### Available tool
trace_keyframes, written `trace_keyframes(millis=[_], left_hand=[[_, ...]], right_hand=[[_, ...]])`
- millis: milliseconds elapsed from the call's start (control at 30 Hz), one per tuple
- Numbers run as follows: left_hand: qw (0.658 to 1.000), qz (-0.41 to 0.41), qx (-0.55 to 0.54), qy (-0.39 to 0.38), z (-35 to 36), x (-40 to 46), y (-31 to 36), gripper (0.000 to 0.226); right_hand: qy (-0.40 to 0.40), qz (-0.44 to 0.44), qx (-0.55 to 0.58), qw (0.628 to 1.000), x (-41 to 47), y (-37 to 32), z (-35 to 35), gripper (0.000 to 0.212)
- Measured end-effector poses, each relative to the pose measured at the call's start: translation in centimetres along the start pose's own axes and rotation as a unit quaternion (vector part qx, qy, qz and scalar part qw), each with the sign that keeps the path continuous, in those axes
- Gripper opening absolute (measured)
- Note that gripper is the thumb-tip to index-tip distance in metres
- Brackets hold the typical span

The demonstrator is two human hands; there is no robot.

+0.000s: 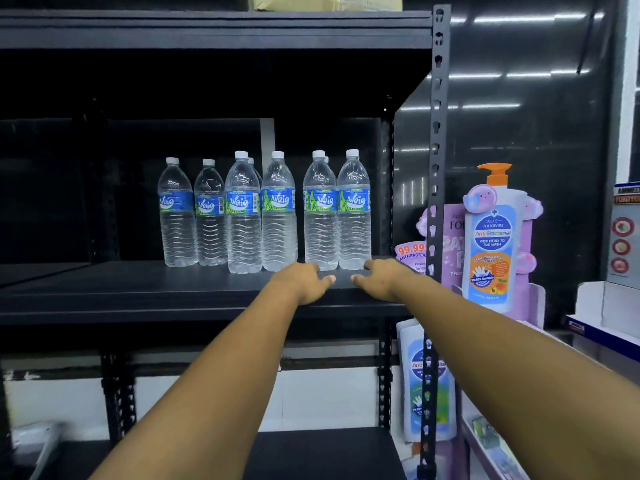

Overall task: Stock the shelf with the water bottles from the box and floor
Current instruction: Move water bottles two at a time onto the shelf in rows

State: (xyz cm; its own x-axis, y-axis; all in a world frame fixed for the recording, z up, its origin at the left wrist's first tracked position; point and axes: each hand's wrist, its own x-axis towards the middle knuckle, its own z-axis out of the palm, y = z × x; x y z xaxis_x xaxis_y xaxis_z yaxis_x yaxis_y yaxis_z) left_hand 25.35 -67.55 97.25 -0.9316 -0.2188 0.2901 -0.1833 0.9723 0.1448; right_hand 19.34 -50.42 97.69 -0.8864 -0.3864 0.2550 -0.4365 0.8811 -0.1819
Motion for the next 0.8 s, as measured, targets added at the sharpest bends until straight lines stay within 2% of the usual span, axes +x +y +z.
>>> trace_keyframes(millis=[367,800], left_hand=[[0.999,-0.031,-0.026,-0.014,0.7,-8.7,4.0,0.065],[0.997,-0.041,-0.028,-0.066,5.6,-18.1,4.3,0.065]], right_hand=[[-0.023,-0.011,0.027,0.999,-8.1,3.5,0.1,0.066],[-0.09,-0.002,0.051,0.995,-16.1,4.6,6.0,0.063]])
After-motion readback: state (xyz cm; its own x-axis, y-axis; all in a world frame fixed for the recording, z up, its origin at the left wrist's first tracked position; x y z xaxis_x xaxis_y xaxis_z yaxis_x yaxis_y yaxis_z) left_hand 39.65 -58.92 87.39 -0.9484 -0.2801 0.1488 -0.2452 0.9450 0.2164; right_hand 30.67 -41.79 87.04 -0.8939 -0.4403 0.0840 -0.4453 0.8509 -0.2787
